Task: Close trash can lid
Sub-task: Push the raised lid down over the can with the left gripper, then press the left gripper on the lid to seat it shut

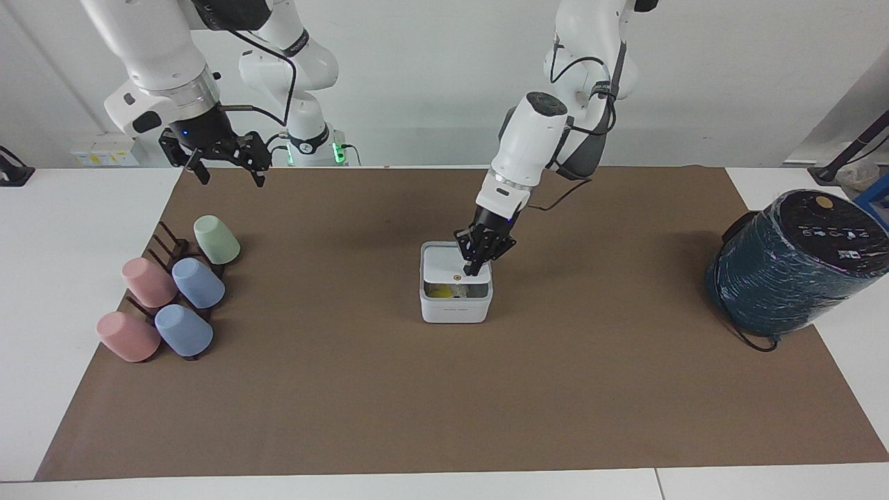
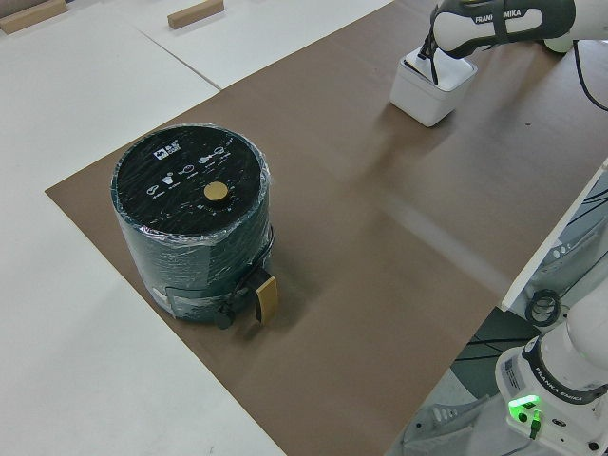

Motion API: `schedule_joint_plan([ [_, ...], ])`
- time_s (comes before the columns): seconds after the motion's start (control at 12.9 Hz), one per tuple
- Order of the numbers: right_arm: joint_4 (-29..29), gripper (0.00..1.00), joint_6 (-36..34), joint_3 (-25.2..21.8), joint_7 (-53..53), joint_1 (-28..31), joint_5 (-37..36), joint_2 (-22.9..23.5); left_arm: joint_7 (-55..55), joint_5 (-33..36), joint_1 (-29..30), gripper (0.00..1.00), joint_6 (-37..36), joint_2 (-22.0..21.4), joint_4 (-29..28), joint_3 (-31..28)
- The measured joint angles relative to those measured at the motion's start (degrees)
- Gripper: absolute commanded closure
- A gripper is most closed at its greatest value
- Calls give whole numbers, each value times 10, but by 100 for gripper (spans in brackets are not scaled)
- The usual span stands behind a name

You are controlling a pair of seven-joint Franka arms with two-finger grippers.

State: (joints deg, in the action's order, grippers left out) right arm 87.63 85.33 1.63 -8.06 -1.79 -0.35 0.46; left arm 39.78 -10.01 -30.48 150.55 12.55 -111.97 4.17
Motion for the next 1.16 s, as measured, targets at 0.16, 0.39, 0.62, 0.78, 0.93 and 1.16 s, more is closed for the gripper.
schedule_joint_plan([
  [0.16,0,0,0,0,0,0,0,0,0,0,0,82,1,1,0,0],
  [0.39,0,0,0,0,0,0,0,0,0,0,0,82,1,5,0,2],
  [0.62,0,0,0,0,0,0,0,0,0,0,0,81,3,9,1,2],
  [0.78,0,0,0,0,0,0,0,0,0,0,0,81,3,10,1,2],
  [0.93,0,0,0,0,0,0,0,0,0,0,-1,81,3,10,1,2],
  [1.16,0,0,0,0,0,0,0,0,-1,0,-1,81,3,11,2,2],
])
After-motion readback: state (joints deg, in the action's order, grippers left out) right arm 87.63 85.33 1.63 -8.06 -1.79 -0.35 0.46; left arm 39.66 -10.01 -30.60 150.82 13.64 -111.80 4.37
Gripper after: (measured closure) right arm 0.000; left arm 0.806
